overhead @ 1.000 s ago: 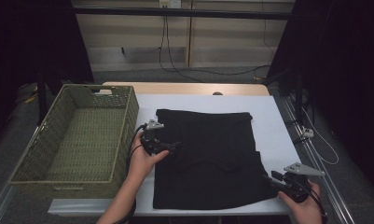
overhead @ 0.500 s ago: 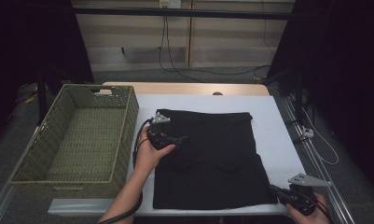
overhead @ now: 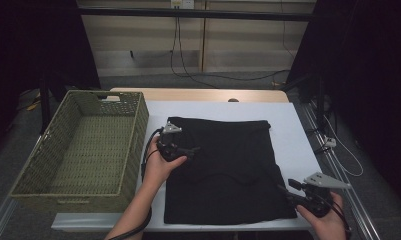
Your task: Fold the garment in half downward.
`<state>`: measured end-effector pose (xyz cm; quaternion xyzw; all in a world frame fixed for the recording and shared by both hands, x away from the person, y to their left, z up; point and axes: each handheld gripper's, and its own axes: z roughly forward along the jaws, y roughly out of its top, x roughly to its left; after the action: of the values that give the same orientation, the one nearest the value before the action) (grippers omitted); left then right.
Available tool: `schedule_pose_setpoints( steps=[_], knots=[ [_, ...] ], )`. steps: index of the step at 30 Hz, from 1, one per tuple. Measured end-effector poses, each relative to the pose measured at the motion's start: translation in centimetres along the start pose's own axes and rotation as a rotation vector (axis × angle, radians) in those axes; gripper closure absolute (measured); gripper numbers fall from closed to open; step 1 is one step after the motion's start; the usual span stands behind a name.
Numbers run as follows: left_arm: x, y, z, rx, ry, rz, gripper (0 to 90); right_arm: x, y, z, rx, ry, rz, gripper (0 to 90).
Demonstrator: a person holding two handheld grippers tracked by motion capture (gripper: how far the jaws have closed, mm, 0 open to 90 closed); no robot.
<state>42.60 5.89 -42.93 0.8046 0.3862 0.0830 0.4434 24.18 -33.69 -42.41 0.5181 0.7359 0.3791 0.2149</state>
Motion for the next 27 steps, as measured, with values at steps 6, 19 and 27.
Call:
schedule_pose_setpoints(
  steps=[6,19,27],
  knots=[
    [0.2,-1.0,-1.0,0.012,0.014,-0.015,8.2,1.0,2.1,2.9,-0.022,0.03,-0.01,39.6],
    [0.7,-2.6,-2.7,0.032,0.039,-0.031,8.6,3.0,5.4,8.3,-0.009,0.097,-0.038,38.5],
    [-0.1,-2.5,-3.1,0.04,0.005,-0.006,13.1,3.3,4.5,8.6,0.051,0.103,-0.045,52.2]
  ],
)
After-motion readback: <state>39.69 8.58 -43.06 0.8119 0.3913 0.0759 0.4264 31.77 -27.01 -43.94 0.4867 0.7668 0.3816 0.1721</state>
